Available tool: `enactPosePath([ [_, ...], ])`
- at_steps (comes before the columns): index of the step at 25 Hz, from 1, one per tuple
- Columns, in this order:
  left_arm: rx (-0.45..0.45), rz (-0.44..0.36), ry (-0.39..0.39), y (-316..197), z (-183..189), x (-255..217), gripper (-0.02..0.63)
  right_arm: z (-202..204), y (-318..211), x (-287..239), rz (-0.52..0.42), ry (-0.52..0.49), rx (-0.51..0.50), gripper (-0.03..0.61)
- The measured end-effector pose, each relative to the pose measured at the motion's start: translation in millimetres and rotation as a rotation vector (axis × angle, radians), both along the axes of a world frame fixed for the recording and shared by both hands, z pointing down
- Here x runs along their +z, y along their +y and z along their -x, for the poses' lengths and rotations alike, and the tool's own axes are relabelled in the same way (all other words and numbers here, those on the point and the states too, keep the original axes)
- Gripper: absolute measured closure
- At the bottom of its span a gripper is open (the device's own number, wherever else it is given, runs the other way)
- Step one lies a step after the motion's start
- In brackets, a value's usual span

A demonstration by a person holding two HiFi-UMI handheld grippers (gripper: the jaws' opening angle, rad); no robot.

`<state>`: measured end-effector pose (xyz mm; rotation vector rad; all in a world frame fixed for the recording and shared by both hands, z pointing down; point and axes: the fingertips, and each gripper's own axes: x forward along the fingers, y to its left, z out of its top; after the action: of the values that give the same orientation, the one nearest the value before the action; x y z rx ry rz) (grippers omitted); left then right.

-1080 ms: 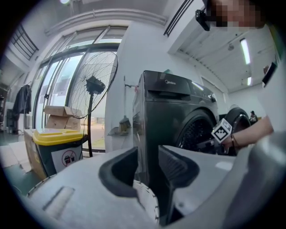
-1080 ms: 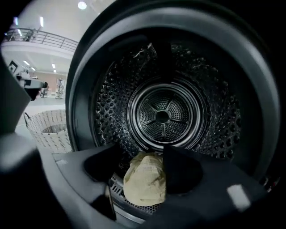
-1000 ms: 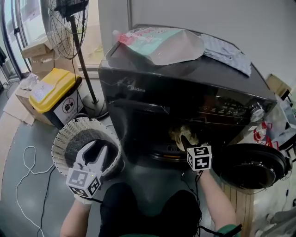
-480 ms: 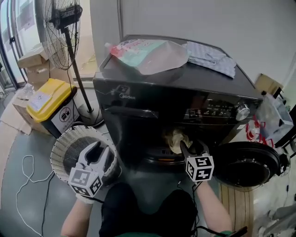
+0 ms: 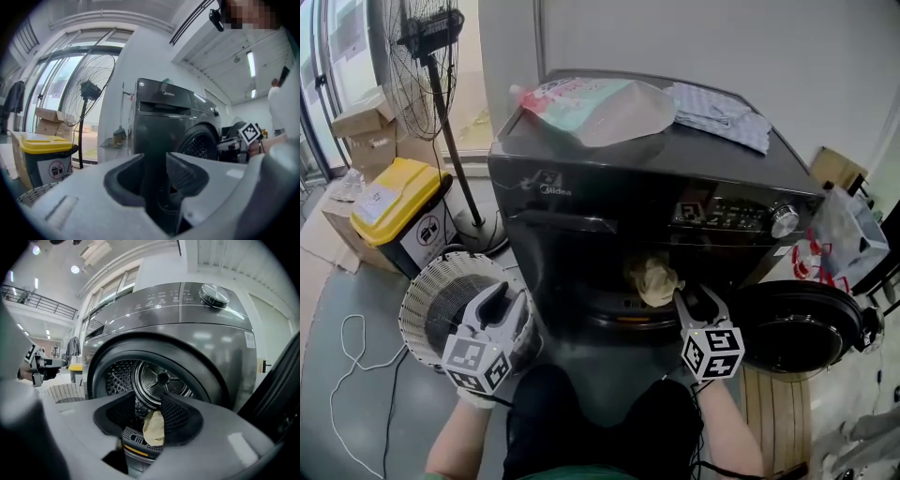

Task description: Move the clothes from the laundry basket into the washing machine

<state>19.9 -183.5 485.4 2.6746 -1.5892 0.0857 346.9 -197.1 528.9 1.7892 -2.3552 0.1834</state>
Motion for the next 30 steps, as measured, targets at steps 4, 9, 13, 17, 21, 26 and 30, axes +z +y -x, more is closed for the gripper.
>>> enactPosePath([
  [4,0.005,0.004,0.008,3.8,-0.4,3.4,0.469,-0.8,1.4,32.9,0.054,0.025,-0.002,0.41],
  [9,-0.002,0.032,-0.001,10.0,2.6,18.7,0.471,-2.8,-21.7,110.2,0.18,0.081,0.0,0.41],
  [13,-0.02,0.057,-0.028,17.5,7.5,31.7,0.471,-13.6,-50.5,171.6,0.268,0.161,0.026,0.41],
  [17,-0.069,0.079,-0.047,23.1,23.4,42.3,0.471,-14.1,-73.7,217.1,0.334,0.252,-0.011,0.408],
  [21,-0.113,0.102,-0.063,27.7,39.7,53.4,0.471,-13.3,-89.2,233.8,0.359,0.313,-0.024,0.426],
  [26,-0.161,0.102,-0.059,31.4,56.4,55.9,0.471,-12.4,-124.0,210.0,0.294,0.28,0.009,0.546],
  [30,-0.189,0.104,-0.067,40.1,66.2,57.3,0.471,-13.6,-161.6,177.3,0.226,0.272,0.044,0.549],
])
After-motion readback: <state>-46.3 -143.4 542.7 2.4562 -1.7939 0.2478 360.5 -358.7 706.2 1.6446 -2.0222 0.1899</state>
